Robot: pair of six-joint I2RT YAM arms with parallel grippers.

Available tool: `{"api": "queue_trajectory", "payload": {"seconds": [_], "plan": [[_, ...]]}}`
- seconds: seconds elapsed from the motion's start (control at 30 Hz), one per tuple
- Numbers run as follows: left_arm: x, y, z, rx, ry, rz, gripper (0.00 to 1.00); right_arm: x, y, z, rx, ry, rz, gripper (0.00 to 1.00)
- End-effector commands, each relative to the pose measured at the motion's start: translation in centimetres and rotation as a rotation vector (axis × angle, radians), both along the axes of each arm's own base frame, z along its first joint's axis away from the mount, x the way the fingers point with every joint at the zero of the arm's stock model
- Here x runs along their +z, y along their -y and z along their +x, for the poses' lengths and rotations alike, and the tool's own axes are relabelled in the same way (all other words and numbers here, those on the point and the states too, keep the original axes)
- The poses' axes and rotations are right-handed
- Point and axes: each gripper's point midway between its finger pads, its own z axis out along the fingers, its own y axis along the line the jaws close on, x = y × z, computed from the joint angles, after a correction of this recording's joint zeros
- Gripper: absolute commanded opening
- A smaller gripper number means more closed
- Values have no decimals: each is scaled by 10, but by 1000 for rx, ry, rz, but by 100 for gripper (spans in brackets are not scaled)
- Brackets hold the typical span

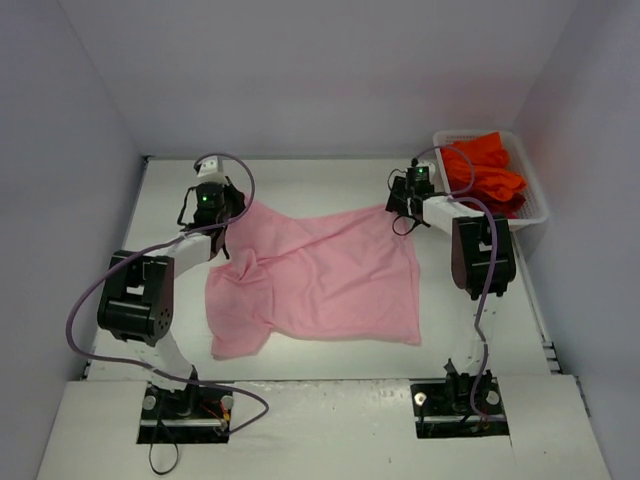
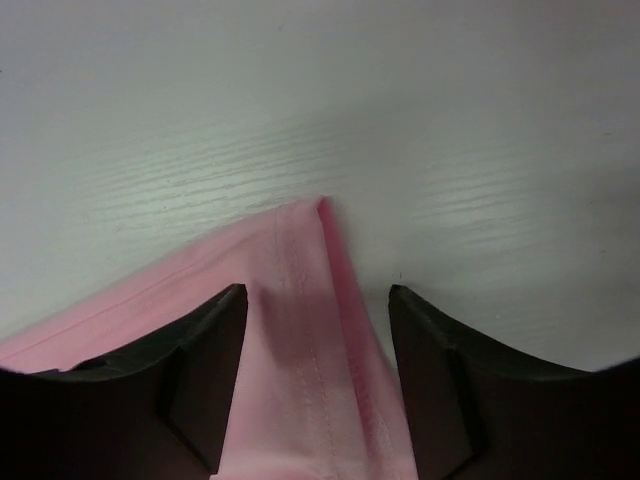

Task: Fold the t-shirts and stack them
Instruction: Flatten the tshirt out

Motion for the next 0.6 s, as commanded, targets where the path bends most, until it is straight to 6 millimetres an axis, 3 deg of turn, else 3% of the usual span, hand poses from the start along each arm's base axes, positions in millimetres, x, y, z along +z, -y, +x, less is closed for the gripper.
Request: {"api": "queue_trajectory", "payload": {"seconds": [0.0,0.13,0.2,0.27,0.57], "plan": [[46,-4,20,20,146,-14,0,25,-2,19,13,93,-3,54],[40,-6,29,33,154,-10,0,23,-1,19,14,90,-12,20],[34,-7,34,39,156,-6,0,22,-1,19,17,89,-20,13],[31,-10,38,45,161,-7,0,23,1,20,14,91,-28,8],[18,-9,64,30,191,-48,0,25,10,27,6,104,-49,7]]}}
